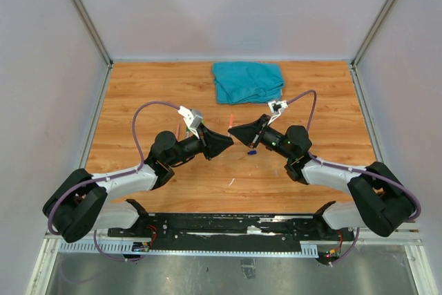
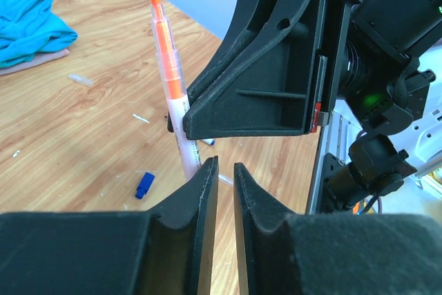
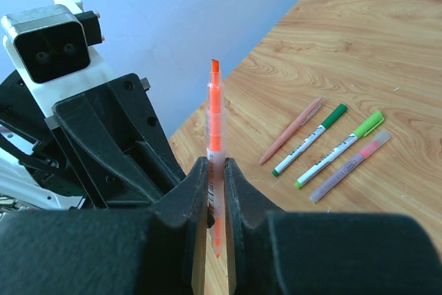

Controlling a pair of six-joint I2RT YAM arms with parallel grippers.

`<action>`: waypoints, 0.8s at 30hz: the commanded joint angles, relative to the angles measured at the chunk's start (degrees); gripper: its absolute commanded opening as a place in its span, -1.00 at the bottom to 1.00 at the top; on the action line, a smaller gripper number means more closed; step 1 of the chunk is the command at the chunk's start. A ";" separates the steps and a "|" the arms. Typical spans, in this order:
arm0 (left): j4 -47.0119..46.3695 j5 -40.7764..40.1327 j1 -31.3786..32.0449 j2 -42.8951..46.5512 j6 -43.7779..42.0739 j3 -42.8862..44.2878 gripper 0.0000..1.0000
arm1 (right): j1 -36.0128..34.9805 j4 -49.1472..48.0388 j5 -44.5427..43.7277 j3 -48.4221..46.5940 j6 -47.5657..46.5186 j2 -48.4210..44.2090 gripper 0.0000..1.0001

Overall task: Insert the pens into the pen caps
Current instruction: Adjust the pen.

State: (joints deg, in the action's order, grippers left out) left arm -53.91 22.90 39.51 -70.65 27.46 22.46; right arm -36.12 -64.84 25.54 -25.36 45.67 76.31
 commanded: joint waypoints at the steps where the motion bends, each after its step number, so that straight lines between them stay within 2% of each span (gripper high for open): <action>1: -1.11 -0.12 -0.30 0.07 -0.57 -0.25 -0.61 | -1.71 -4.71 2.85 -0.21 -0.11 0.37 -0.97; 9: -0.67 -0.38 -0.31 -0.28 -0.73 -0.04 -0.75 | -2.52 -10.43 5.52 0.64 0.83 3.18 -0.98; 14: -0.41 -0.48 -0.31 -0.19 -0.74 0.09 -0.98 | -2.61 -12.50 5.73 1.02 1.34 4.00 -0.99; 24: 0.47 -0.58 -0.31 0.38 -1.40 0.05 -0.99 | -2.61 -9.42 2.86 2.16 -1.02 0.98 -0.99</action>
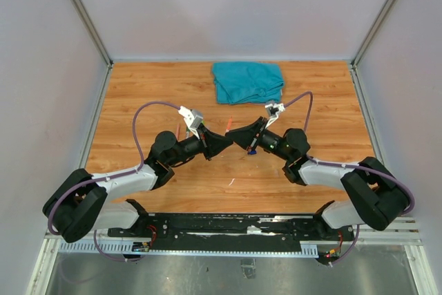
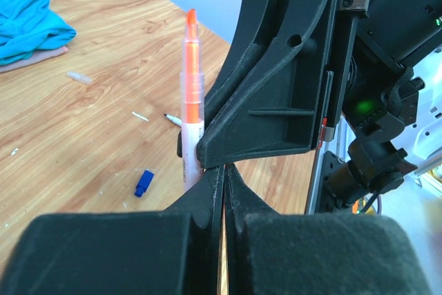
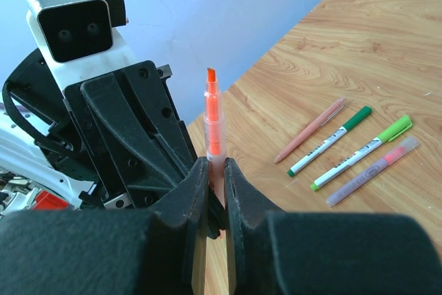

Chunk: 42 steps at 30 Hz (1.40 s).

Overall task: Insert the pens into the pen caps
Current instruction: Adjust the pen.

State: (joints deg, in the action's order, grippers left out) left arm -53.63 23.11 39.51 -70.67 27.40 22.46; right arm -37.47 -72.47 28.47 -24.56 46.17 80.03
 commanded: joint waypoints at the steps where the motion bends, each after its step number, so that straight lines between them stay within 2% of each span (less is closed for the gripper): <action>1: 0.19 -0.75 -0.31 0.43 -1.38 0.04 -0.99 | -1.28 -0.44 -0.75 1.54 -2.05 -3.64 -0.99; 3: -0.06 -0.35 -0.31 0.61 -1.44 -0.02 -0.97 | -1.28 3.33 -2.47 1.62 -3.68 -5.52 -0.99; 10: -2.89 1.67 -0.31 1.58 -1.25 -1.17 -0.68 | -1.24 18.58 -10.52 1.50 -10.50 -13.49 -0.99; 16: -3.29 1.72 -0.30 1.89 -1.42 -1.48 -0.34 | -1.23 28.72 -12.32 -0.03 -14.93 -18.37 -0.98; 20: -2.55 0.61 -0.31 2.03 -1.77 -1.53 -0.21 | -1.25 31.46 -9.68 -1.18 -15.58 -19.21 -0.98; 24: -1.76 -0.29 -0.31 1.99 -2.07 -1.38 -0.15 | -1.26 29.80 -6.60 -1.42 -14.09 -19.25 -0.97; 36: -2.62 1.80 -0.31 0.30 -1.73 -0.84 -0.19 | -1.25 21.43 -2.54 -2.71 -7.68 -16.38 -0.97; 42: -2.30 1.93 -0.28 0.36 -1.81 -0.66 -0.46 | -1.23 19.33 0.39 -3.50 -5.48 -14.21 -0.97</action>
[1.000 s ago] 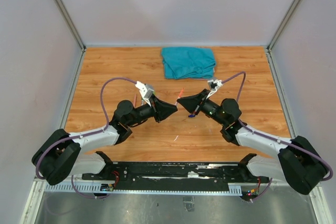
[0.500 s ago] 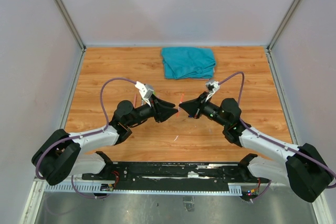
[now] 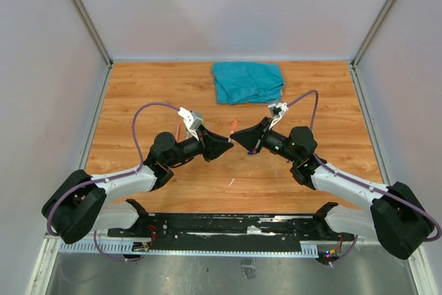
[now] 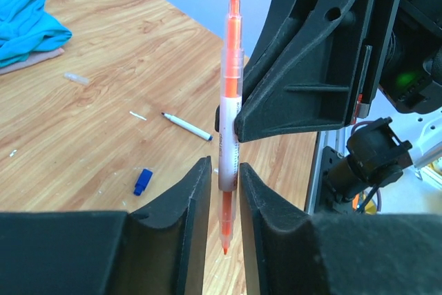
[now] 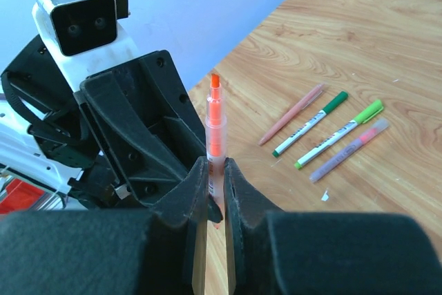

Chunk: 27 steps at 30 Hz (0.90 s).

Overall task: Insert the pens into the pen caps
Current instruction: Adjust the pen.

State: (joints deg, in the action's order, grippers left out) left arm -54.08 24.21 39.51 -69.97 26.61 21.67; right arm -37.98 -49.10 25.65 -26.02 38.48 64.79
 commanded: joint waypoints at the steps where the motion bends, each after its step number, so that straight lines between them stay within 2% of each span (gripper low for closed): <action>1: -1.82 0.77 -0.30 -0.28 -1.01 0.13 -0.50 | -0.73 -4.21 3.51 -2.07 2.36 1.32 -0.97; 6: -1.55 0.62 -0.30 -0.08 -1.11 0.04 -0.70 | -0.72 -4.01 4.20 -2.18 2.61 3.00 -0.97; 9: -1.31 0.62 -0.31 0.01 -1.29 -0.05 -0.98 | -0.81 -4.15 4.64 -2.01 2.57 4.04 -0.97; 14: -0.72 -0.51 -0.30 0.24 -1.62 -0.21 -0.99 | -0.77 -3.83 4.36 -2.08 1.89 4.33 -0.94; 16: -0.32 -1.38 -0.26 0.57 -1.88 -0.37 -0.99 | -0.78 -2.13 3.82 -2.34 0.66 3.34 -0.80; 19: 0.82 -2.92 -0.23 1.13 -2.23 -0.38 -0.99 | -0.77 3.20 1.77 -2.85 -2.56 0.93 -0.40; 21: 1.54 -5.03 -0.31 1.17 -2.07 -0.40 -0.99 | -0.73 7.87 -0.57 -3.12 -5.12 -1.17 -0.22; 24: 4.78 -9.54 -0.31 1.03 -1.38 0.66 -0.99 | -0.77 17.63 -6.95 -4.01 -9.63 -4.69 -0.10; 27: 7.38 -10.49 -0.30 0.43 -1.97 2.05 -0.99 | -0.78 27.43 -13.91 -4.58 -13.45 -8.14 -0.04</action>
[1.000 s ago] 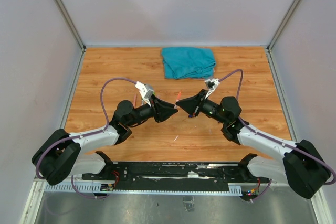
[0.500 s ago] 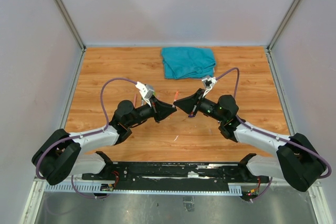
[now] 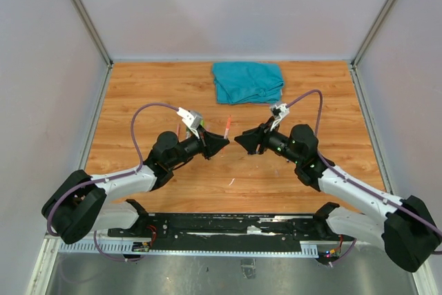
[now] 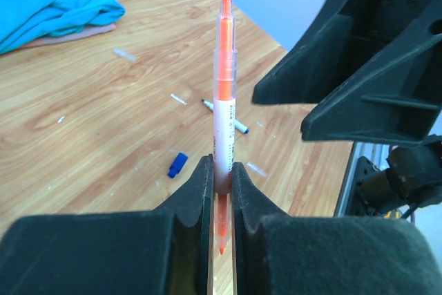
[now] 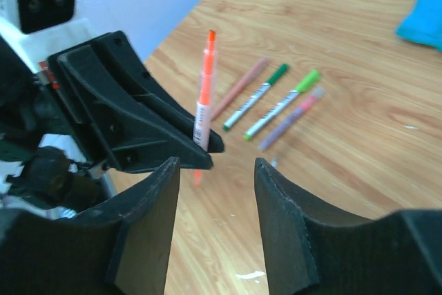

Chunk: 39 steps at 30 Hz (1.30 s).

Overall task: Insert the pens into the pen caps
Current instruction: Adjust the pen, then pick up the pen cap from the center of the board.

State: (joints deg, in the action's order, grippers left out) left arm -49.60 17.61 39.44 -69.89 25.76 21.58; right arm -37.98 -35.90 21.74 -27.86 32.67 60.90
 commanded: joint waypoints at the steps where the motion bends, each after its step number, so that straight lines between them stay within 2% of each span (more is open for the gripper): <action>1: 3.26 -4.05 -0.24 0.10 -1.44 2.29 -0.99 | -0.72 17.63 -12.40 -2.97 -8.64 -5.48 -0.03; 9: 5.82 -6.57 -0.22 1.33 -3.92 2.40 -0.99 | -0.75 40.34 -26.89 -4.96 -14.23 -14.09 0.04; 15: 8.37 -10.96 -0.24 0.86 -4.18 3.00 -0.99 | -0.71 52.38 -30.39 -8.43 -12.71 -14.29 0.09; 25: 6.54 -9.47 -0.24 -1.22 -4.19 2.45 -0.99 | -0.77 64.14 -30.10 -12.79 -3.35 -6.52 0.14; 29: 7.12 -10.71 -0.24 -1.26 -4.31 2.48 -0.99 | -0.74 65.04 -28.70 -12.97 -1.93 -1.51 0.13; 32: 7.29 -10.82 -0.24 -1.46 -4.32 2.52 -0.99 | -0.75 68.11 -30.99 -14.41 -3.08 2.24 0.09; 36: 7.11 -10.57 -0.24 -1.63 -4.40 2.55 -0.99 | 0.42 71.70 -30.55 -16.68 -6.58 7.06 -0.08; 39: 7.02 -10.13 -0.22 -1.51 -4.66 2.50 -0.99 | 2.95 71.81 -25.72 -16.91 -8.13 9.81 -0.21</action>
State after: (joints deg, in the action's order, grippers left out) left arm -40.60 7.53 39.44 -71.18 22.33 23.55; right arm -37.39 32.32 -7.18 -42.89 27.09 68.29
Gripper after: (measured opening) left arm 0.103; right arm 0.422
